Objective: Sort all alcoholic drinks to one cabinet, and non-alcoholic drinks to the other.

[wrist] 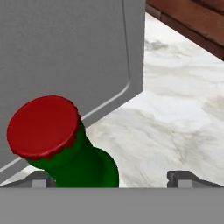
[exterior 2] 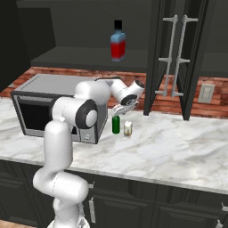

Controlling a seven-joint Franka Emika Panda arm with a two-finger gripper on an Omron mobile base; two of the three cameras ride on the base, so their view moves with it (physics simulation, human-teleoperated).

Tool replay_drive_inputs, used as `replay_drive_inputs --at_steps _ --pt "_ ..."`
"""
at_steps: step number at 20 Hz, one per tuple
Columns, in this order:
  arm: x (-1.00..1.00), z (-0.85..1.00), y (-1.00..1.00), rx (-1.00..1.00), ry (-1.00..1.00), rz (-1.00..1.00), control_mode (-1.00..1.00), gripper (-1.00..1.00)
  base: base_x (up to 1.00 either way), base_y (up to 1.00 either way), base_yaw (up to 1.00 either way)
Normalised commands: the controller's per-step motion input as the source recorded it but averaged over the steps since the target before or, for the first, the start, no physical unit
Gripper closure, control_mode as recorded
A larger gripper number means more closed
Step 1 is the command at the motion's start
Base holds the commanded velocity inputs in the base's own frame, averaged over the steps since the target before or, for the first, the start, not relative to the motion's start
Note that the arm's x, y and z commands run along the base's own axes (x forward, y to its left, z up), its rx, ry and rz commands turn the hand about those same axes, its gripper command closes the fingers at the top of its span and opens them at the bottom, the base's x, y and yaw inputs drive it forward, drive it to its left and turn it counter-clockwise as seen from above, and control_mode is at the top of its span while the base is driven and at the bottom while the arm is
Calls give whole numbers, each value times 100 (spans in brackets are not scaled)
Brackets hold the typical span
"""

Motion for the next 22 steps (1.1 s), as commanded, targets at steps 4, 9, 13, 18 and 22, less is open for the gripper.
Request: replay_drive_inputs --at_steps 4,9,13,18,22 --pt "19 -5 11 0 -3 5 -100 -100 0 0 0" --pt "20 -8 15 0 -4 6 -100 -100 0 0 0" --pt "18 -16 16 1 -2 7 -100 100 0 0 0" --pt "11 -14 7 2 -1 7 -100 100 0 0 0" --pt "5 -5 0 2 7 1 -100 100 0 0 0"
